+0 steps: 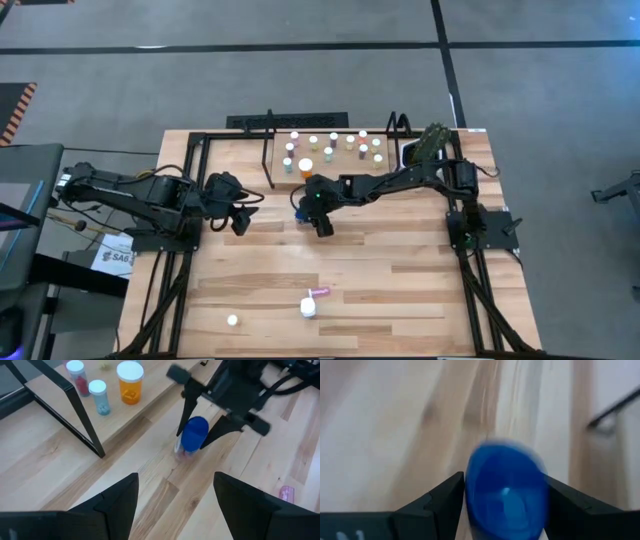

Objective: Pick and place medicine bottles onto shelf by color
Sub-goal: Put the blue gummy pill bottle on the shelf

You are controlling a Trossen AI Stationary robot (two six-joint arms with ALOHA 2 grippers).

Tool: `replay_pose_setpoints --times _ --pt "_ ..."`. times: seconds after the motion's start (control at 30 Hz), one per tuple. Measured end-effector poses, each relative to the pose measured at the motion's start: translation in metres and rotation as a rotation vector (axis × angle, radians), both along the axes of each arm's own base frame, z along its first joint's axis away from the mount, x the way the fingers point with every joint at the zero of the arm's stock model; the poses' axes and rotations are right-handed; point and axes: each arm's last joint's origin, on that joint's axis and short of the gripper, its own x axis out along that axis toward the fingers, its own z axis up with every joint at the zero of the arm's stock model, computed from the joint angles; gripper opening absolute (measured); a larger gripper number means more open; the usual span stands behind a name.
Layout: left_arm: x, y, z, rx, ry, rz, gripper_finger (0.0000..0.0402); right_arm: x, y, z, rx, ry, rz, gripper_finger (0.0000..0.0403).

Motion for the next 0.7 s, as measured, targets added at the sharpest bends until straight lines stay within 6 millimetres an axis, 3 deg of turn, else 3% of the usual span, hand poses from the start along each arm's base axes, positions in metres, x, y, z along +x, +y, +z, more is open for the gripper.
replay_pose_setpoints --times 0.2,0.47,0.57,0.7 --pt "0.000 0.000 0.000 0.002 0.005 0.001 0.0245 0.001 0.000 -0.005 0.004 0.008 -0.003 0.0244" --pt "-0.001 0.001 0.000 0.021 0.004 0.017 0.0245 -0.005 -0.001 0.000 0.049 0.054 -0.052 0.0187" --pt "-0.001 0.001 0.000 0.023 0.006 0.019 0.0245 -0.012 -0.001 0.008 0.076 0.089 -0.081 0.0188" --pt "-0.001 0.001 -0.001 0.021 0.009 0.023 0.0245 -0.025 -0.002 0.034 0.089 0.089 -0.084 0.0219"
